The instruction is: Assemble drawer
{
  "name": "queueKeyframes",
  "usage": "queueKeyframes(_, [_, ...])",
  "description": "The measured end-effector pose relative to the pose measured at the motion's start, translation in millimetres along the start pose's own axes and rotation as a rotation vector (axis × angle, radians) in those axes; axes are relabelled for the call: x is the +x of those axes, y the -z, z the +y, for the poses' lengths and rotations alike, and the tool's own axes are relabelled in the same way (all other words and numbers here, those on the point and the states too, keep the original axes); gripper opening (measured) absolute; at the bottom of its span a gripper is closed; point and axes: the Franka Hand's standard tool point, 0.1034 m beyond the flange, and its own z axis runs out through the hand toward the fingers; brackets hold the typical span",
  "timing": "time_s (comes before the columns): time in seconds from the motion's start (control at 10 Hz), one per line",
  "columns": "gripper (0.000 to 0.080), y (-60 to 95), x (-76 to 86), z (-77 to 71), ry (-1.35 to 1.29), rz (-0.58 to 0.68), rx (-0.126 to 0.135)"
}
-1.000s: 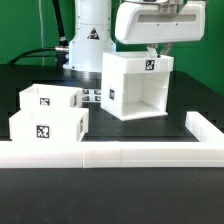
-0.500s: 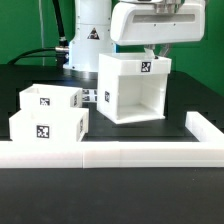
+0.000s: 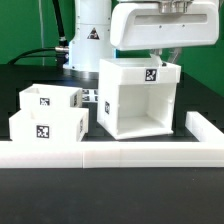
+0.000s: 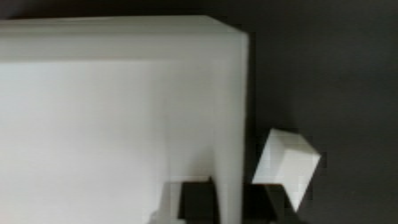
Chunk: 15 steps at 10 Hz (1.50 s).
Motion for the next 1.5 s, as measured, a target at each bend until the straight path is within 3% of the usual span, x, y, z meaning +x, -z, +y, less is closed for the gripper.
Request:
queueKeyframes(0.4, [0.0038,-0.5,44.8,28.0,0.011,0.059,-0.003])
queueKeyframes(0.8, [0.0038,-1.0,67.3,28.2,-0.111,0.107,0.008])
queueKeyframes(1.1, [0.0038,-0.4,67.5,27.5,-0.132,0.108,0.009])
queueKeyframes(1.5, [0.0038,1.3,69.6,24.0,-0.356,0.113,0.033])
